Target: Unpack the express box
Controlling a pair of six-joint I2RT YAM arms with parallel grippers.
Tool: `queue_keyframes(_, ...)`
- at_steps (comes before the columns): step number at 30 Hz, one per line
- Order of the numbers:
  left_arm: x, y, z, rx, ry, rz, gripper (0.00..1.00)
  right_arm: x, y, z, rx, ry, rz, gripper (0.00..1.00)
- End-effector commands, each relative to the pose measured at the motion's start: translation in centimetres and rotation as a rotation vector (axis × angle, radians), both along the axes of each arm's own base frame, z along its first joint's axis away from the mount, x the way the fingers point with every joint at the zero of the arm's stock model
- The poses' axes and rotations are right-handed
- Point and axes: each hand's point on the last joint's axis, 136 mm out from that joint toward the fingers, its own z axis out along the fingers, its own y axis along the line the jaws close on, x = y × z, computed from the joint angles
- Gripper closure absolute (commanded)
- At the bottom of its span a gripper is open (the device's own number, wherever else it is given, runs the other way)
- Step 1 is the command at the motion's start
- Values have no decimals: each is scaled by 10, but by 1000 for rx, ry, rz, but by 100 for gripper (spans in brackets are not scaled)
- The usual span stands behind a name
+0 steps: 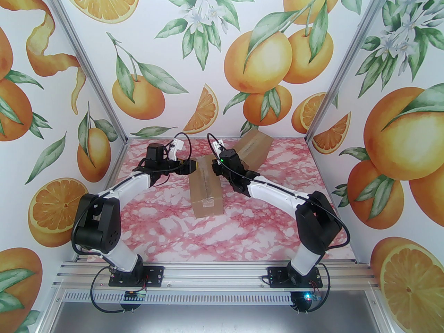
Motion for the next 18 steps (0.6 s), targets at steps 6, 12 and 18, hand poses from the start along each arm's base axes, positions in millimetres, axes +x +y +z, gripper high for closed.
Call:
queue_keyframes(6, -70, 15, 35, 167, -348, -112, 0, 18, -8, 56, 34, -114, -100, 100)
queue_keyframes(12, -122, 3, 28, 198, -473, -166, 0, 22, 6, 85, 113, -140, -84, 100)
queue_keyframes(18, -152, -15, 19, 202, -584, -206, 0, 20, 32, 111, 170, -223, -59, 100)
